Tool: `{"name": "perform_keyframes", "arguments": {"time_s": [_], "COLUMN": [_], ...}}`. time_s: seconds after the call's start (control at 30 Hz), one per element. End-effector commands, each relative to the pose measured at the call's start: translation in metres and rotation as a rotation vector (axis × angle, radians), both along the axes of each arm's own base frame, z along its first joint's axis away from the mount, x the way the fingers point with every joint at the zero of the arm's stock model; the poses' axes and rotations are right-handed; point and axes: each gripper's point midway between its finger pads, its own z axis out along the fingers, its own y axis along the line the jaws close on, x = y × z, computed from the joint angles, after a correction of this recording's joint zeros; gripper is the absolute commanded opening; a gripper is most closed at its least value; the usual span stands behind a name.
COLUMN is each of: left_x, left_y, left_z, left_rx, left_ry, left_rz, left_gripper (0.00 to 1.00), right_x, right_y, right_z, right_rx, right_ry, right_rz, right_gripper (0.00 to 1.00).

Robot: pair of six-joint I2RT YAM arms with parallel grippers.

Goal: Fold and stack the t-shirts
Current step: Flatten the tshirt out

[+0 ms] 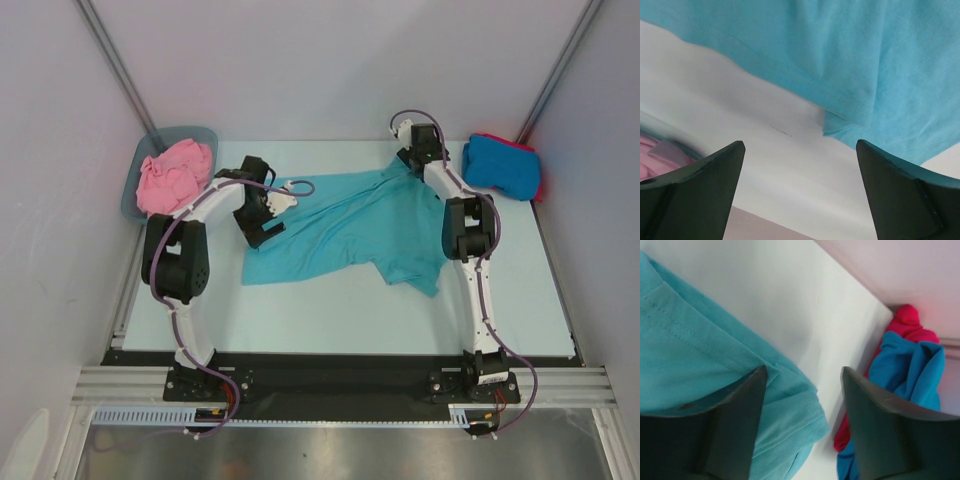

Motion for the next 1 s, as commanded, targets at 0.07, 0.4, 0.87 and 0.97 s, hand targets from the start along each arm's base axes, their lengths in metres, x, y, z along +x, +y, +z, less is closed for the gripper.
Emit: {"name": "perform_keyframes", "arguments": {"time_s": [0.07, 0.4, 0.87, 0.97], "left_x": [0.037, 0.097, 0.140, 0.153], "left_y": [0.001, -0.011, -0.016, -0.011], "left_z": [0.047, 0.099, 0.027, 0.026], "left_rx": [0.018, -0.078, -0.037, -0.012], "left_ry": [-0.212, -0.466, -0.421, -0.446], "left_rz": [0.001, 0.041, -0.007, 0.001], "left_gripper": [1.00, 1.00, 1.00, 1.00], "right_x": [-0.038, -0.133, -0.239, -0.243], "right_y": [0.053, 0.064, 0.014, 0.012], "right_z": [0.070, 0.122, 0.055, 0.055], "right_rx": [0.108, 0.404, 0.466, 0.469], "right_ry": [0.052, 0.288, 0.544, 0.542], "right_rz": [0.082, 0.170, 0.034, 0.020], "right_gripper": [0.82, 0.81, 0.63, 0.63]}}
